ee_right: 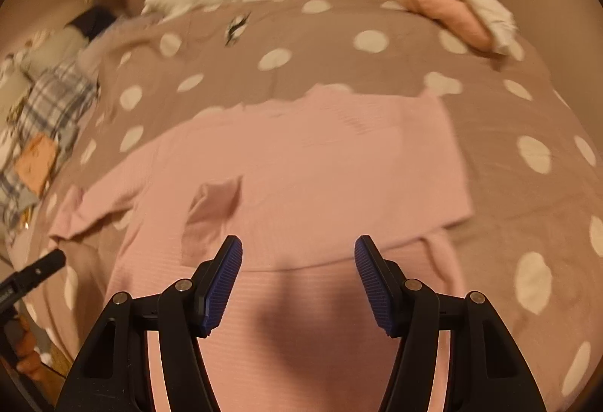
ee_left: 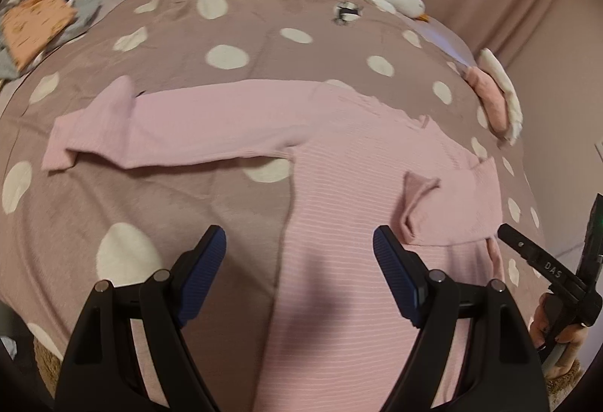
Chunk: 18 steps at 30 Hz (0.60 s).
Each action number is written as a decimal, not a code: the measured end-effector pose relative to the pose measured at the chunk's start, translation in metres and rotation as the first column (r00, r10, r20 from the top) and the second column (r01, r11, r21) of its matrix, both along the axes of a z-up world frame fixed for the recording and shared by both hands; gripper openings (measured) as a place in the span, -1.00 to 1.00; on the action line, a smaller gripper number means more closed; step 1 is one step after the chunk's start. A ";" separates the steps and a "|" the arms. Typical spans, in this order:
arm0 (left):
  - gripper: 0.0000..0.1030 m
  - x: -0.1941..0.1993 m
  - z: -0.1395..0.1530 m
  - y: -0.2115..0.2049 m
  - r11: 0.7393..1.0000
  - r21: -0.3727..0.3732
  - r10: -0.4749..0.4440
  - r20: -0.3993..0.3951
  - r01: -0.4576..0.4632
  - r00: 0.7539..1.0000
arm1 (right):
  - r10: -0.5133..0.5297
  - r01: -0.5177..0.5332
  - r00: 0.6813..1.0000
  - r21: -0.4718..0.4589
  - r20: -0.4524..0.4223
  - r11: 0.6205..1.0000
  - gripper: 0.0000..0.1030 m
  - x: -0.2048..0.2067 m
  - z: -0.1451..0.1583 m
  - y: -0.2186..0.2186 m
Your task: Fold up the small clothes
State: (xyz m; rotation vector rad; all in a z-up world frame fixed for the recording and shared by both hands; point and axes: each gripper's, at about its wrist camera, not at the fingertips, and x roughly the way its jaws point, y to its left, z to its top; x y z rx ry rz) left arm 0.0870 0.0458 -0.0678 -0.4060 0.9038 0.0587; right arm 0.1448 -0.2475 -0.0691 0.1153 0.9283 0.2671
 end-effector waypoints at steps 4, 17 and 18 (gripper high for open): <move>0.54 0.011 0.003 -0.018 0.999 -0.003 -0.049 0.007 0.049 0.999 | -0.083 0.083 0.996 0.004 0.021 0.997 0.20 -0.010 0.002 -0.022; 0.44 0.080 -0.009 -0.084 0.956 -0.097 -0.275 0.014 0.275 0.961 | -0.259 0.261 0.965 0.083 -0.030 0.962 0.20 -0.031 -0.019 -0.081; 0.42 0.089 -0.015 -0.090 0.948 -0.119 -0.296 0.010 0.295 0.955 | -0.267 0.270 0.963 0.089 -0.037 0.959 0.20 -0.032 -0.021 -0.084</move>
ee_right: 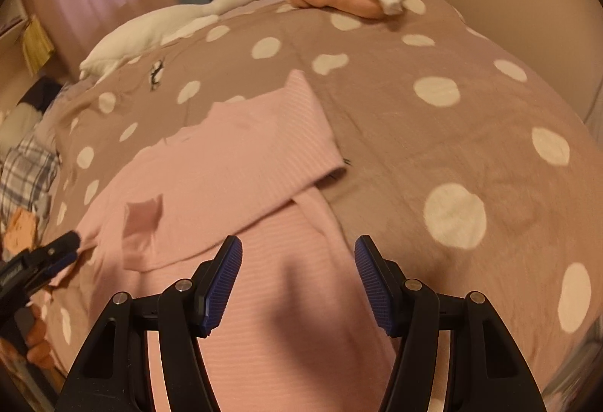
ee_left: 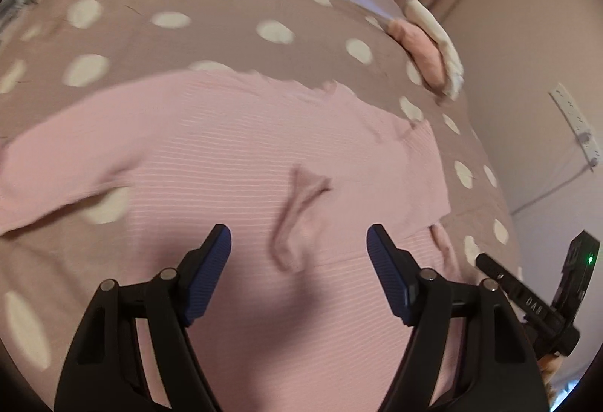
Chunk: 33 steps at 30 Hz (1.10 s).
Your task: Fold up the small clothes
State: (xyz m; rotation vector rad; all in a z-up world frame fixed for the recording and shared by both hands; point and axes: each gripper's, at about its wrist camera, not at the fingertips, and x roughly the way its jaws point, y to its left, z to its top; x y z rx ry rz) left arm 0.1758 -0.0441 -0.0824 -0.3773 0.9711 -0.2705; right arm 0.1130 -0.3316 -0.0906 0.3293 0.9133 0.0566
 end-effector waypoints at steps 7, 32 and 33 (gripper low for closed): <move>-0.24 0.045 -0.046 -0.026 0.999 -0.016 -0.046 -0.119 0.045 0.992 | -0.037 0.038 0.999 0.018 -0.017 0.999 0.20 -0.007 -0.008 -0.013; -0.91 0.045 0.072 0.013 0.989 -0.140 0.063 0.076 -0.052 0.995 | -0.028 0.030 0.999 0.047 -0.043 0.998 0.20 0.007 -0.016 -0.013; -0.91 0.044 0.075 0.016 0.990 -0.129 0.069 0.081 -0.058 0.994 | -0.023 0.025 0.999 0.050 -0.042 0.998 0.20 0.010 -0.017 -0.012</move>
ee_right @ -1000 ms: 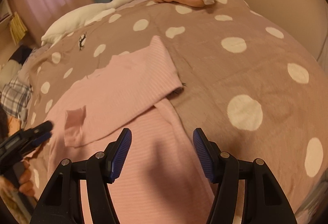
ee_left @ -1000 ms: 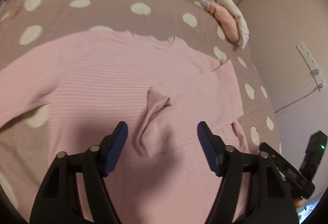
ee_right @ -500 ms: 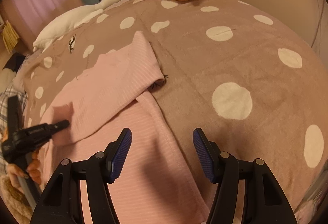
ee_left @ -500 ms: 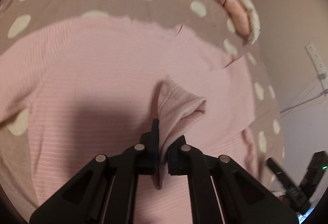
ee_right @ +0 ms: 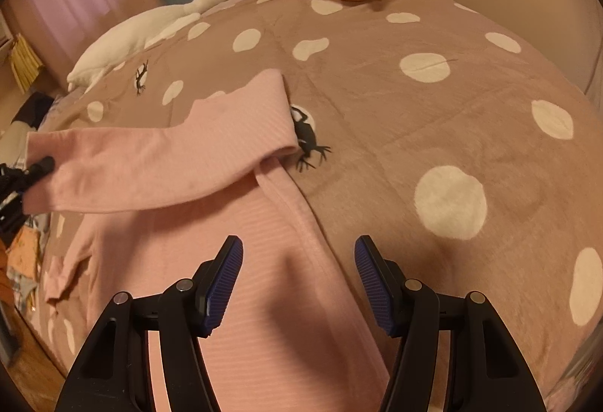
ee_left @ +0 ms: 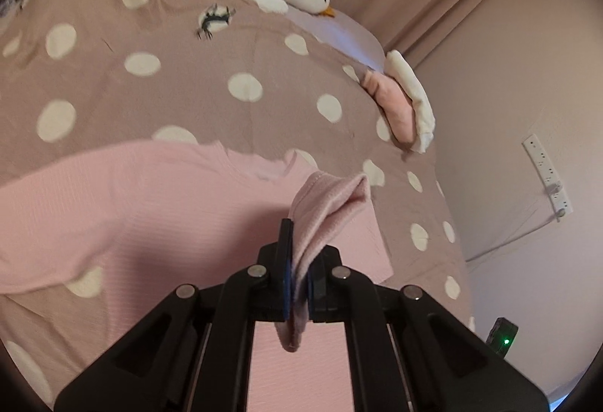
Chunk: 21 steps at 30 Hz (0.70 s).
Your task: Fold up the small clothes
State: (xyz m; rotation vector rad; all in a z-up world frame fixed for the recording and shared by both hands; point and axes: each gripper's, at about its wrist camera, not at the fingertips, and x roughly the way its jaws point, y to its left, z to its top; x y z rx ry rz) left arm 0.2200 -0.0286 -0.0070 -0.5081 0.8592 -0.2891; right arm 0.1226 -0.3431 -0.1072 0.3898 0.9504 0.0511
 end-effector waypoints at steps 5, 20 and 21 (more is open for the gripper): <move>-0.91 -0.004 0.009 0.013 0.998 0.038 0.039 0.029 -0.040 0.999 | 0.044 -0.044 0.999 0.035 -0.012 0.998 0.20 0.022 -0.003 0.008; -0.91 -0.006 -0.003 0.052 0.991 0.082 0.104 -0.015 -0.102 0.994 | 0.144 -0.146 0.987 -0.016 -0.069 0.989 -0.23 0.106 -0.015 0.053; -0.91 -0.005 -0.005 0.054 0.991 0.085 0.108 -0.020 -0.106 0.994 | 0.149 -0.151 0.986 -0.019 -0.076 0.988 -0.23 0.109 -0.018 0.056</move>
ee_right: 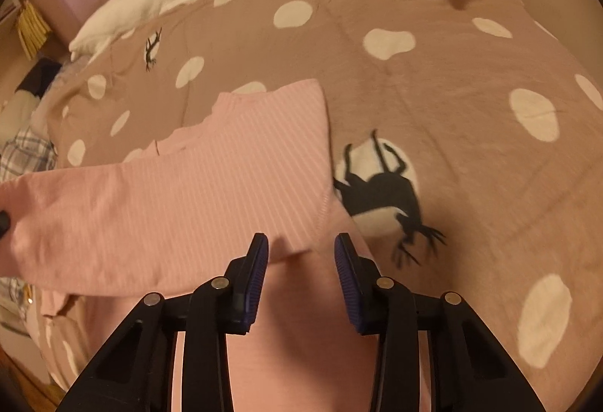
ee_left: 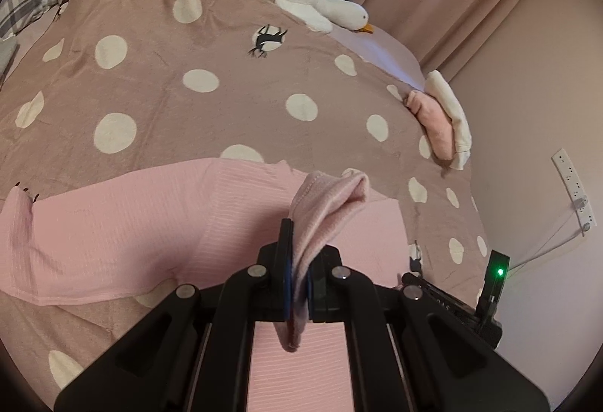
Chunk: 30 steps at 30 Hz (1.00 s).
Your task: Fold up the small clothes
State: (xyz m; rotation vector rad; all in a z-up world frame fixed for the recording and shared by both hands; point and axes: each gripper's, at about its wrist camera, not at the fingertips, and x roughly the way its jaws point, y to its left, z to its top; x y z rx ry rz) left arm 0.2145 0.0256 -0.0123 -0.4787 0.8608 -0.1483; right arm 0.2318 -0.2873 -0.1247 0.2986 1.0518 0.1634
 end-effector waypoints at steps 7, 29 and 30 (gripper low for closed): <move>-0.91 0.000 -0.022 0.018 0.999 0.000 0.036 -0.053 -0.036 0.998 | 0.023 -0.026 0.999 -0.060 -0.043 0.998 -0.23 0.010 -0.014 0.010; -0.90 -0.002 -0.090 0.042 0.996 0.044 0.090 -0.210 -0.082 0.974 | 0.028 -0.032 0.999 -0.103 -0.046 0.994 -0.24 0.011 -0.017 0.013; -0.90 -0.003 -0.092 0.043 0.996 0.042 0.090 -0.215 -0.083 0.972 | 0.028 -0.033 0.999 -0.105 -0.046 0.994 -0.23 0.011 -0.017 0.013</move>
